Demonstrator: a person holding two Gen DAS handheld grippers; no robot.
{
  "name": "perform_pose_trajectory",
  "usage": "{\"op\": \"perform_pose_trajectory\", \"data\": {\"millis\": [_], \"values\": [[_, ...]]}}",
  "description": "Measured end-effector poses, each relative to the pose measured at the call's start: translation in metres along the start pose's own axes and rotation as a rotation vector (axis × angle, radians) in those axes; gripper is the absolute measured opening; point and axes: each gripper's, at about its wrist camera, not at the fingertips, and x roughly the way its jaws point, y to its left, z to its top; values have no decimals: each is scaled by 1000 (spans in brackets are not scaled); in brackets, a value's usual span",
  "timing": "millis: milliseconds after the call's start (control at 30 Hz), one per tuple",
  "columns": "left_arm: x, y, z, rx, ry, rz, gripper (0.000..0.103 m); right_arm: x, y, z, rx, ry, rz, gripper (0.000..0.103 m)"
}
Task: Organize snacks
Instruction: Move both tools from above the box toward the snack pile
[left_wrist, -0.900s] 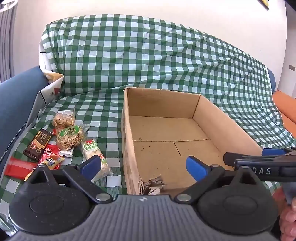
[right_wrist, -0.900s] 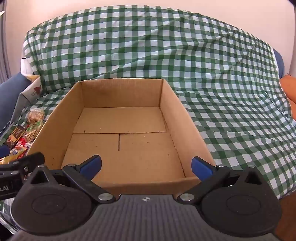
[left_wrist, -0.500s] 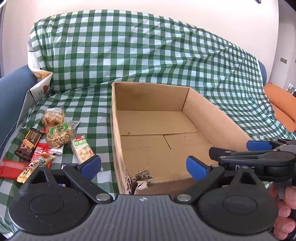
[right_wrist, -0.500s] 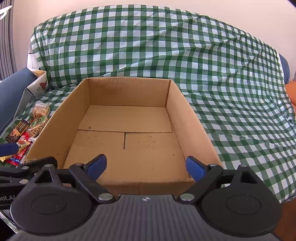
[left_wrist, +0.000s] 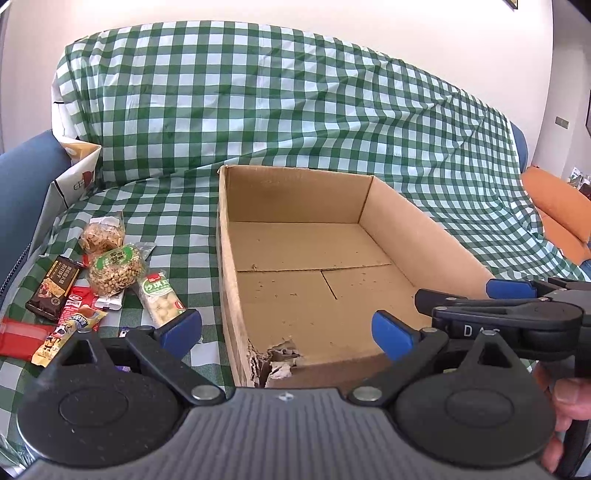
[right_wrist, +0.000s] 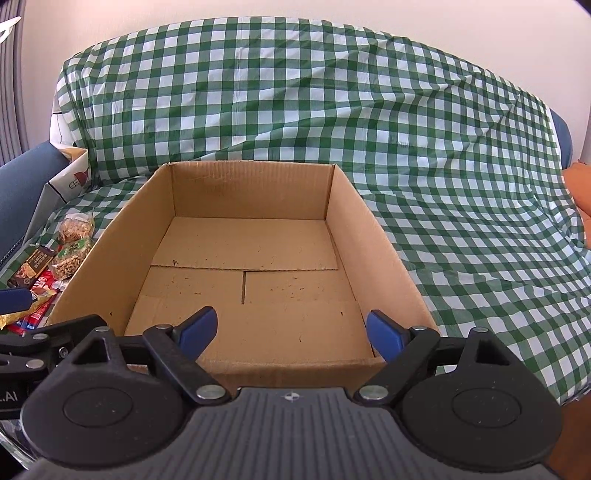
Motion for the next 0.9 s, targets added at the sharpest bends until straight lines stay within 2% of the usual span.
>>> {"op": "perform_pose_trajectory", "data": {"millis": [367,533,733,767,800,900], "values": [[-2,-2,0,-4,-1,-25,99,1,3,1,-13,17,6,87],[-3,-4,-1,-4,3,-41,87,-2,3,2,-16,19,0,87],[-7,-1,0,9,-2,-43,48,-5,3,0,5,8,6,85],[-7,0,0,11,1,-44,37,-5,4,0,4,10,9,83],[-8,3,0,12,10,-48,26,-5,4,1,6,11,15,79],[-11,19,7,-28,48,-69,13,-7,7,2,17,3,45,54]]}}
